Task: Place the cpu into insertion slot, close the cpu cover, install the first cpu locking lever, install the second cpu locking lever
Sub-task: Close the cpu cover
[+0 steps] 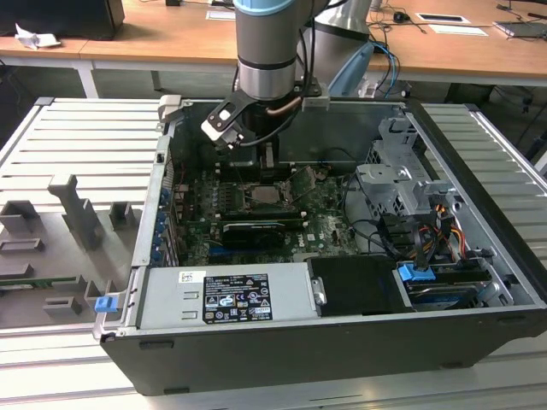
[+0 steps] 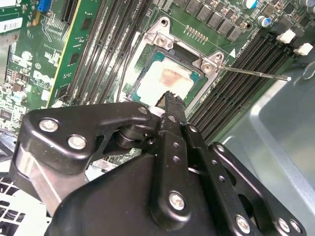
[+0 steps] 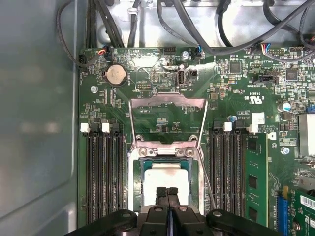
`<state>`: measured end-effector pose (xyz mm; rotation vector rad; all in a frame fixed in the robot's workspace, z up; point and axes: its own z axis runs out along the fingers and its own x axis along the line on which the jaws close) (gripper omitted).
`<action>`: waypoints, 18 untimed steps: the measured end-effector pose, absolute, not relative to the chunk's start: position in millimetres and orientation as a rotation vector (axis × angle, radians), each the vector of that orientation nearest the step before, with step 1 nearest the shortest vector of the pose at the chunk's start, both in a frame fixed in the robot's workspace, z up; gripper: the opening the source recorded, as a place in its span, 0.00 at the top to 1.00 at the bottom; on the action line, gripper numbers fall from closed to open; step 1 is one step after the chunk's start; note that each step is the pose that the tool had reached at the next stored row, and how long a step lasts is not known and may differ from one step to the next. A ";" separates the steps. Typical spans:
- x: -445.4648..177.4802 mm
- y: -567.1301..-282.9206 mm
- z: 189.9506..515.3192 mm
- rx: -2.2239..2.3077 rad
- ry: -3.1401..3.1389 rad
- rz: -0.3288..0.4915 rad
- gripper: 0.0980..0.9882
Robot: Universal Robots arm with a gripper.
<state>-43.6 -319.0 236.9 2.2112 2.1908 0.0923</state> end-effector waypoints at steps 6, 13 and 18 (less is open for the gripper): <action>-43.6 -319.0 239.2 2.211 2.191 0.092 0.99; -43.6 -318.9 240.9 2.211 2.190 0.091 0.99; -43.6 -318.6 242.3 2.210 2.190 0.090 0.99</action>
